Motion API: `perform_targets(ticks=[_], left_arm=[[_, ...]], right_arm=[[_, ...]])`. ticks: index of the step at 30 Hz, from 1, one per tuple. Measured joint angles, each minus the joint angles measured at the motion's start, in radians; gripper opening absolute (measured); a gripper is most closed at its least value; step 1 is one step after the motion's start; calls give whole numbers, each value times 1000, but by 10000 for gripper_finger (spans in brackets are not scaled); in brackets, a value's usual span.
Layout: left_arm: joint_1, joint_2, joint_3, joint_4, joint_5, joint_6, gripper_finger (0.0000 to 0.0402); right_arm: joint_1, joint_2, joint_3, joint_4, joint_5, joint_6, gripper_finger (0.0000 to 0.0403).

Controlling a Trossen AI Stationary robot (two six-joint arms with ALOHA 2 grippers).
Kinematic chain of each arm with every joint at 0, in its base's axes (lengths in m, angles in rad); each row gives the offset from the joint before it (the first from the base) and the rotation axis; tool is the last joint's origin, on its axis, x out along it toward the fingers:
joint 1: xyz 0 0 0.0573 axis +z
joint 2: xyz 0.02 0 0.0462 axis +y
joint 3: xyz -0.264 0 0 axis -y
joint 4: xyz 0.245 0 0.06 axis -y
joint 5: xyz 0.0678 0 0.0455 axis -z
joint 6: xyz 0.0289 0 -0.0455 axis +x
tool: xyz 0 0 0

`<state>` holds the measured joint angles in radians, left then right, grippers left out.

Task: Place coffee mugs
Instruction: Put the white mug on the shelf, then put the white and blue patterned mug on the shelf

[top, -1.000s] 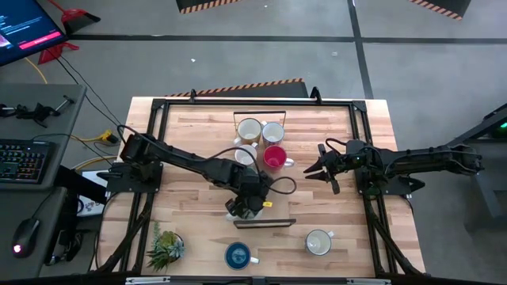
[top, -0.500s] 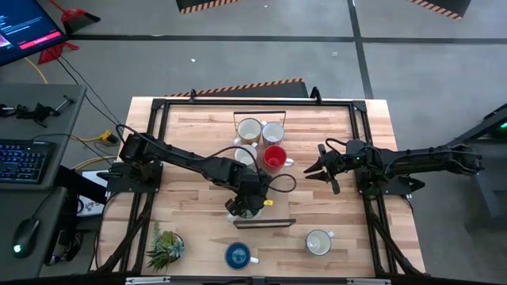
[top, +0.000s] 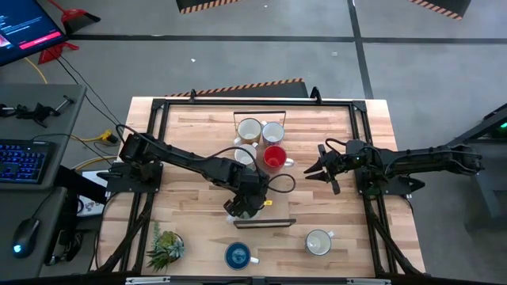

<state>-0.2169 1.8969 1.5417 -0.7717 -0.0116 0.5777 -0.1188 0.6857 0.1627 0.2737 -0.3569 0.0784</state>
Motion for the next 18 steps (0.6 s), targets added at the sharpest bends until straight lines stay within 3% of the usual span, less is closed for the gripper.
perform_targets(ticks=[7,18], left_arm=[[0,0,21,-1,0,0,45],[0,0,28,-10,-5,-27,96]], right_arm=[[0,0,0,0,-19,11,73],[0,0,0,0,-42,11,73]])
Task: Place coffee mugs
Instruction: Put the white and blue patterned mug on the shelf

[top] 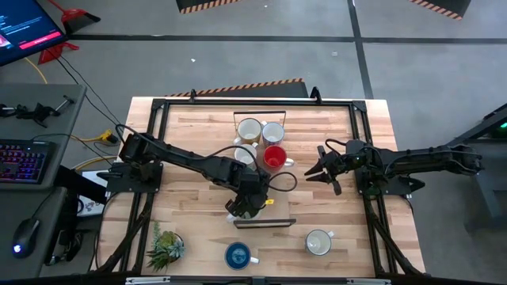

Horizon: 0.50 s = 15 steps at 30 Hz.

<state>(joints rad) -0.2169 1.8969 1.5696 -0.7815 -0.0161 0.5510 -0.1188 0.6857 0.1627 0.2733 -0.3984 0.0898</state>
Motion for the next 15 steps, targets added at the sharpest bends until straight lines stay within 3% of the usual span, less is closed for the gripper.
perform_targets(ticks=[5,15], left_arm=[[-2,0,29,-45,-49,0,114],[-13,0,148,-178,-48,-9,129]], right_arm=[[0,0,0,0,-2,0,73],[0,0,0,-4,-2,0,73]])
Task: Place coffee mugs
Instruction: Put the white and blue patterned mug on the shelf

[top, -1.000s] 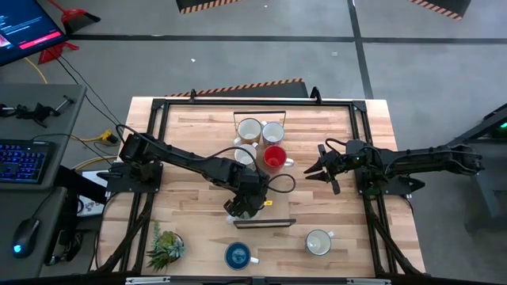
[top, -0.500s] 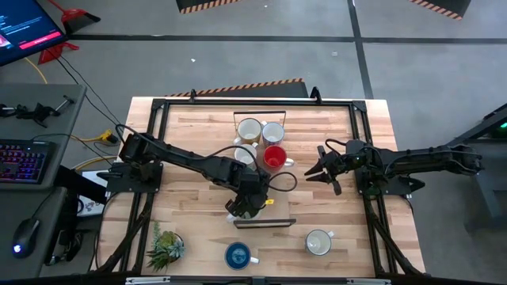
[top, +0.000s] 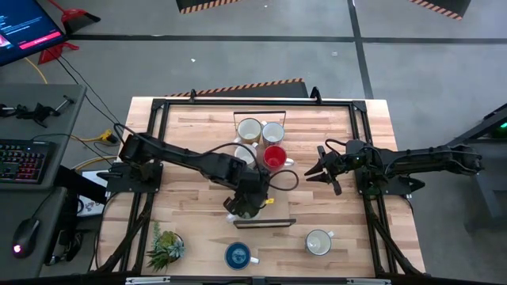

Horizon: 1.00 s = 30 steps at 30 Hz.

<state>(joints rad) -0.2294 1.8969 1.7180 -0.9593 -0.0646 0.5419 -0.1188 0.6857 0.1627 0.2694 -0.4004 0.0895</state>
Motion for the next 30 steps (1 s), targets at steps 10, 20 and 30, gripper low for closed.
perform_targets(ticks=[10,20,30], left_arm=[[6,-1,162,-407,-87,-106,129],[129,-139,101,-609,30,-276,129],[283,-595,-295,-487,46,-505,129]], right_arm=[[0,0,0,-1,0,0,73],[0,0,0,-14,0,0,73],[0,1,0,-46,1,5,73]])
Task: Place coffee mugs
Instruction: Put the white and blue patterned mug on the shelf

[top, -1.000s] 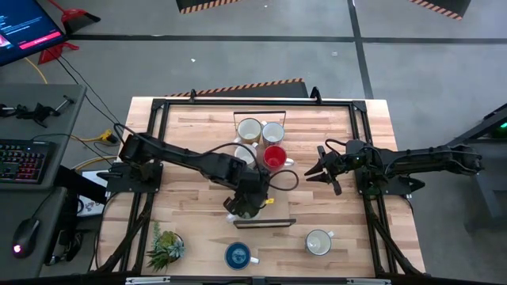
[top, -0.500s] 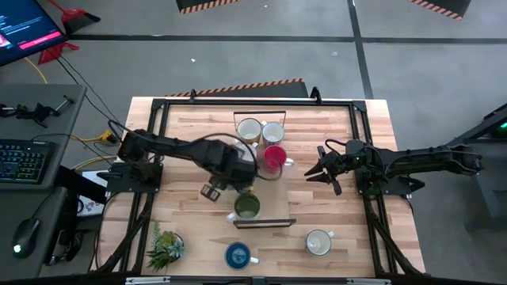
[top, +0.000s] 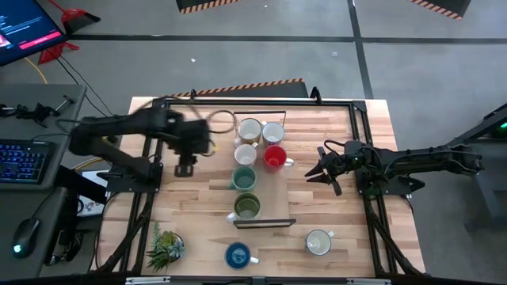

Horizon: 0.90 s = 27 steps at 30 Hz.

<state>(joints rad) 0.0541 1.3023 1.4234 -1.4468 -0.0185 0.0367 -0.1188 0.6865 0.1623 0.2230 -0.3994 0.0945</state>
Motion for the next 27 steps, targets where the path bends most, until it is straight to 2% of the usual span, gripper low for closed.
perform_targets(ticks=[9,15,20,22,24,27], left_arm=[[11,-503,-439,308,1,-195,129],[11,-746,-727,553,1,-335,129],[10,-845,-935,743,83,-368,129],[8,-850,-973,843,121,-425,129],[1,-846,-998,955,114,-530,129],[-31,-826,-1035,1067,110,-527,129]], right_arm=[[0,0,0,-1,7,2,73],[0,0,0,-1,19,2,73],[0,0,0,1,74,7,73],[0,0,0,3,78,27,73],[0,0,0,3,78,49,73],[0,0,0,4,78,64,73]])
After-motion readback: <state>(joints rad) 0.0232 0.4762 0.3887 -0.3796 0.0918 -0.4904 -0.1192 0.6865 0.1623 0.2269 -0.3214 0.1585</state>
